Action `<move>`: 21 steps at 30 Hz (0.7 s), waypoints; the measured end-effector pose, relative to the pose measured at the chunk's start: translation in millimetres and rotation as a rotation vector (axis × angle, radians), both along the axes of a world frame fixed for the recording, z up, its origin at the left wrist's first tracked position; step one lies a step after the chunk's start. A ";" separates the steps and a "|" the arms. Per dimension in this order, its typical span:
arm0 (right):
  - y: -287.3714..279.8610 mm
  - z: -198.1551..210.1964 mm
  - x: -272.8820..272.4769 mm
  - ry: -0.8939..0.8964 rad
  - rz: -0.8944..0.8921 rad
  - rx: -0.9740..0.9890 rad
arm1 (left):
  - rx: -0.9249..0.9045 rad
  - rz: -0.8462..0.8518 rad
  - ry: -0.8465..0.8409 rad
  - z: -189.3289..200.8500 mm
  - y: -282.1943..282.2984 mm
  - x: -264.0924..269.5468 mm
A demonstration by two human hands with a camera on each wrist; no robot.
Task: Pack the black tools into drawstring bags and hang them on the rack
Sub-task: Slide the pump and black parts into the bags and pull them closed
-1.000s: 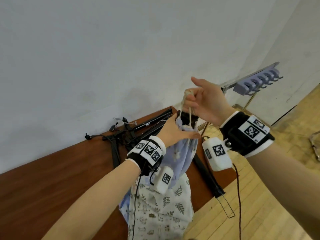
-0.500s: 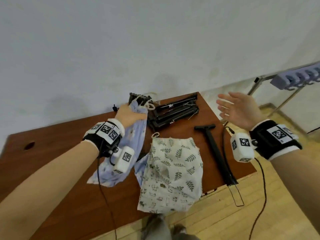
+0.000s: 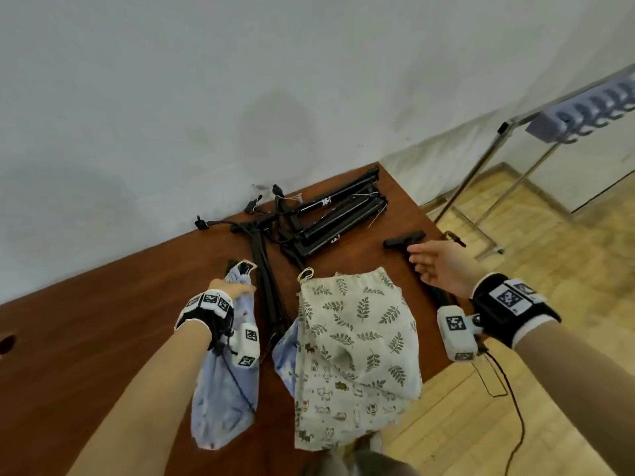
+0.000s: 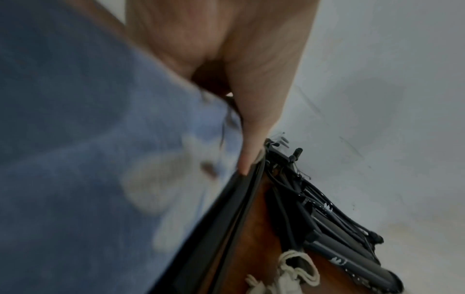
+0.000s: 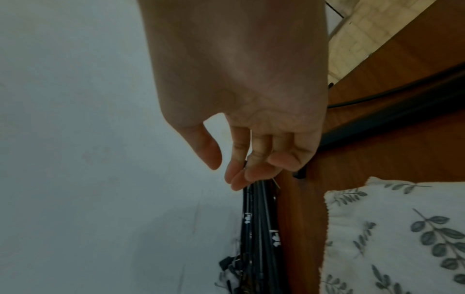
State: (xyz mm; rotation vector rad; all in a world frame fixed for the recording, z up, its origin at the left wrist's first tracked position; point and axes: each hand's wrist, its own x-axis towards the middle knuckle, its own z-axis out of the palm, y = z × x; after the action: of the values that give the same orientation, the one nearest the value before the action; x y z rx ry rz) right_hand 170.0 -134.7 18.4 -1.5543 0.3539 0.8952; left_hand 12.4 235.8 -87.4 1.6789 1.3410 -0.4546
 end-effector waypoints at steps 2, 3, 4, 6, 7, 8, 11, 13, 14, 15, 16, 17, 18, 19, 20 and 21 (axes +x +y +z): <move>4.8 -13.3 -1.9 0.017 0.001 -0.051 | -0.027 0.042 0.004 -11.5 -4.1 9.1; 6.7 -19.3 -2.7 0.025 -0.007 -0.068 | -0.030 0.049 0.008 -19.4 -6.5 12.9; 8.1 -25.0 -3.3 0.031 -0.016 -0.087 | -0.034 0.055 0.011 -23.1 -9.8 15.6; 11.5 -34.7 -3.1 0.050 -0.022 -0.123 | -0.021 0.022 0.018 -32.4 -12.3 19.1; 13.1 -39.4 -3.6 0.055 -0.021 -0.149 | -0.022 -0.012 0.034 -37.3 -12.1 18.9; 16.6 -44.8 -2.9 0.059 -0.014 -0.177 | -0.024 -0.052 0.064 -38.5 -11.4 16.5; 25.6 -67.1 2.1 0.051 -0.019 -0.297 | -0.016 -0.134 0.081 -55.2 -10.9 7.2; 30.1 -85.5 6.6 0.022 0.018 -0.376 | -0.018 -0.199 0.073 -63.0 -13.5 4.0; 32.5 -92.0 7.7 0.015 0.050 -0.407 | -0.055 -0.196 0.065 -61.0 -14.1 6.0; 34.8 -97.3 8.1 0.013 0.083 -0.442 | -0.132 -0.139 0.036 -63.6 -12.4 14.5; 36.1 -103.9 8.4 0.009 0.114 -0.487 | -0.227 -0.061 -0.001 -61.1 -11.4 24.2; 36.8 -109.5 7.2 0.012 0.134 -0.528 | -0.274 0.035 -0.039 -65.1 -8.5 34.1; 38.4 -114.0 6.3 0.020 0.148 -0.560 | -0.275 0.127 -0.055 -89.1 -2.1 45.9; 37.8 -119.5 5.3 0.025 0.160 -0.585 | -0.261 0.199 -0.063 -100.0 -1.6 56.7; 37.7 -122.9 3.6 0.026 0.164 -0.595 | -0.200 0.226 -0.043 -95.3 -8.9 63.8; 36.1 -127.5 2.4 0.015 0.150 -0.602 | -0.100 0.232 -0.002 -82.7 -19.4 68.3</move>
State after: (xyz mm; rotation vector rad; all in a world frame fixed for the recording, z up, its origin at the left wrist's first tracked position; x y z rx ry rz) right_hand 172.4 -98.6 -109.1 -2.1489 0.5578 0.9679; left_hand 80.8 216.4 -170.2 1.4218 1.4665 -0.3777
